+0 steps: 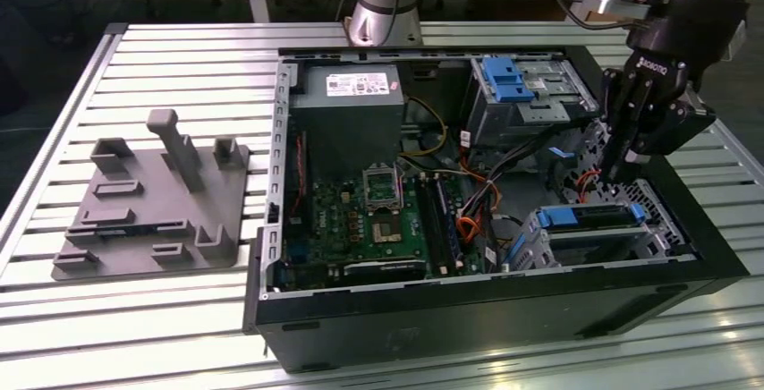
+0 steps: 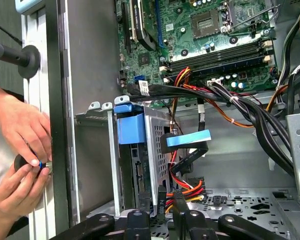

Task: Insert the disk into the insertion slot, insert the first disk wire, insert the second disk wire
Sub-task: 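Insert the first disk wire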

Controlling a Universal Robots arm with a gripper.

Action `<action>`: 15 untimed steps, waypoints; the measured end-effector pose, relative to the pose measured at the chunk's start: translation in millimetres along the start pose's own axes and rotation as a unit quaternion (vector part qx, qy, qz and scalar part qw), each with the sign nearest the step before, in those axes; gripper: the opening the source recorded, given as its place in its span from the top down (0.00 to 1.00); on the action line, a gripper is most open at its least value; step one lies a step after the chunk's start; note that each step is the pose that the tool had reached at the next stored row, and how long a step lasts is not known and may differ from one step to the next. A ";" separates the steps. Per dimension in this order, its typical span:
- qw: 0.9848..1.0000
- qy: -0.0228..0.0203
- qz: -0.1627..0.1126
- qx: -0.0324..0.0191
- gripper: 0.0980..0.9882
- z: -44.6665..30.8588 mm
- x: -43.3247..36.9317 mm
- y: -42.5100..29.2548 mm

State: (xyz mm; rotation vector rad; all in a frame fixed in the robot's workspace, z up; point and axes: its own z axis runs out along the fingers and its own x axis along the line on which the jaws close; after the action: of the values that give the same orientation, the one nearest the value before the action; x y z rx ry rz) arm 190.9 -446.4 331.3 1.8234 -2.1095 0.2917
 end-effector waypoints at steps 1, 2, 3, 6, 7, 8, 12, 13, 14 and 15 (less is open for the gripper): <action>1.000 0.000 0.000 0.000 0.75 0.0 0.0 0.0; 1.000 0.000 0.000 0.000 0.75 0.1 0.0 0.0; 1.000 0.000 0.001 0.000 0.75 0.1 0.0 0.0; 1.000 0.000 0.001 -0.001 0.85 0.8 0.1 -0.1; 1.000 0.000 0.002 -0.001 0.92 1.0 0.3 -0.2; 1.000 0.000 0.002 -0.001 0.92 1.2 0.5 -0.3; 1.000 0.000 0.003 -0.001 0.93 1.5 0.9 -0.3; 1.000 0.000 0.003 -0.001 0.93 1.5 0.9 -0.3; 1.000 0.000 0.003 -0.001 0.93 1.6 0.9 -0.3; 1.000 0.001 0.003 -0.001 0.93 1.7 1.0 0.0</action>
State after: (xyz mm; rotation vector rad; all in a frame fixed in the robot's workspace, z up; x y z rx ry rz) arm 190.6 -447.9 330.1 1.8155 -2.1143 0.2925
